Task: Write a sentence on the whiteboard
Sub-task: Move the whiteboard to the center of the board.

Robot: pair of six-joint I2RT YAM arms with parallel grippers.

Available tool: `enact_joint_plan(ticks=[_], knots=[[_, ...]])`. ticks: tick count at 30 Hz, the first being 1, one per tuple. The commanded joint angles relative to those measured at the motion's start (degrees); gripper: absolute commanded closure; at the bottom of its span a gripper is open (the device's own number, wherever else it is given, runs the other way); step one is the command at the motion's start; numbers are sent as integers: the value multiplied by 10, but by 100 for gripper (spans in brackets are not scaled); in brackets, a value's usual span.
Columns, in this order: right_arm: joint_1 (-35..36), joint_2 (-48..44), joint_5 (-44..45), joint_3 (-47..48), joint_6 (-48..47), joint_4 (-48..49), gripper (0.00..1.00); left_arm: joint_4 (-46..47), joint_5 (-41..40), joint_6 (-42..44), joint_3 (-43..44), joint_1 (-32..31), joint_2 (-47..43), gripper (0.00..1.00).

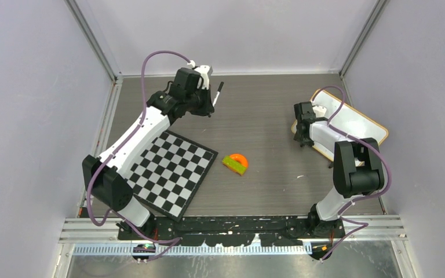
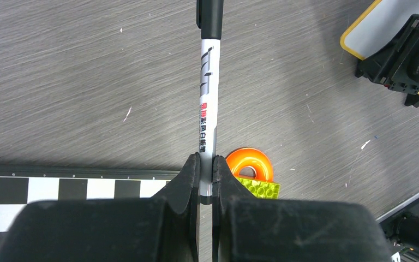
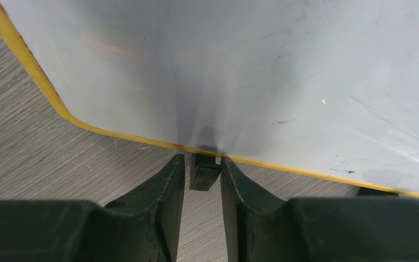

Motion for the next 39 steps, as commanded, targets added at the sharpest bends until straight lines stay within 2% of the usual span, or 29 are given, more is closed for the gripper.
enact_joint_plan(ticks=[1, 5, 12, 14, 24, 32, 39], knots=[[1, 12, 15, 24, 6, 8, 65, 15, 10, -3, -1, 5, -29, 100], [2, 23, 9, 32, 1, 1, 70, 13, 13, -3, 2, 7, -27, 100], [14, 17, -34, 18, -38, 5, 96, 11, 13, 2, 9, 16, -28, 100], [22, 7, -50, 10, -48, 12, 99, 11, 13, 1, 11, 23, -29, 100], [99, -37, -155, 7, -79, 29, 100, -1, 36, -1, 6, 61, -35, 100], [203, -13, -147, 23, -120, 44, 100, -16, 63, 6, -8, 105, -48, 100], [266, 29, -133, 58, -136, 50, 100, -15, 72, 11, -31, 126, -69, 100]])
